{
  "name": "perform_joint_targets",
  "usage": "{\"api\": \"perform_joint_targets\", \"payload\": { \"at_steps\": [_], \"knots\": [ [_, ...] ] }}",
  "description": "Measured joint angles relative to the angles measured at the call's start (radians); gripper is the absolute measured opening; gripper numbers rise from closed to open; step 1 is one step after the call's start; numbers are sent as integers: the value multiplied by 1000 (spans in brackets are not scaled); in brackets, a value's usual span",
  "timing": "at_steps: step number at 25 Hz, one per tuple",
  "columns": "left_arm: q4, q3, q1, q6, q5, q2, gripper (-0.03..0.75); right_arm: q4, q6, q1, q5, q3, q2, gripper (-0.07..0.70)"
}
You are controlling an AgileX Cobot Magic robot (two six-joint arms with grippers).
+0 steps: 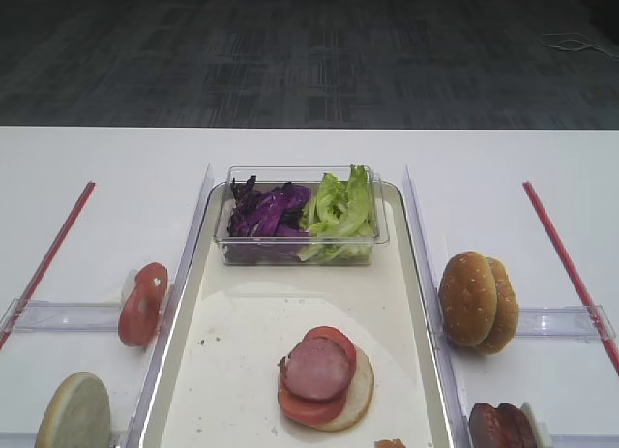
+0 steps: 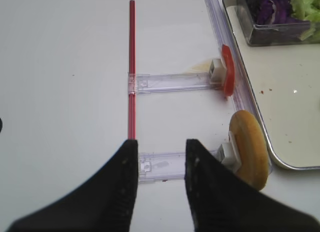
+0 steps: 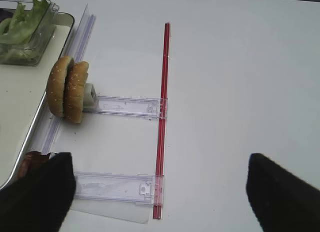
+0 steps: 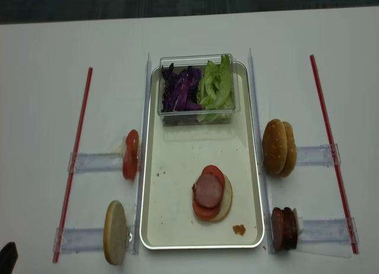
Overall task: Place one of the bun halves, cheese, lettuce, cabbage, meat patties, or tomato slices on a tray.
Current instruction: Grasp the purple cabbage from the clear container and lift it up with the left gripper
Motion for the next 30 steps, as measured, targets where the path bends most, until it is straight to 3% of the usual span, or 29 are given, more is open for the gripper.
{"api": "perform_joint_targets", "payload": {
  "at_steps": [9,15,20,23,27,30],
  "knots": [
    [-27,-4,0,0,2,13,225,0,0,0,0,0,0,692],
    [-43,-61,0,-12,2,165,236,0,0,0,0,0,0,692],
    [-68,-140,0,-46,2,324,370,0,0,0,0,0,0,692],
    [-68,-201,0,-69,32,438,440,0,0,0,0,0,0,692],
    [-73,-294,0,-85,76,600,486,0,0,0,0,0,0,692],
    [-88,-370,0,-87,79,705,500,0,0,0,0,0,0,692]
  ]
}}
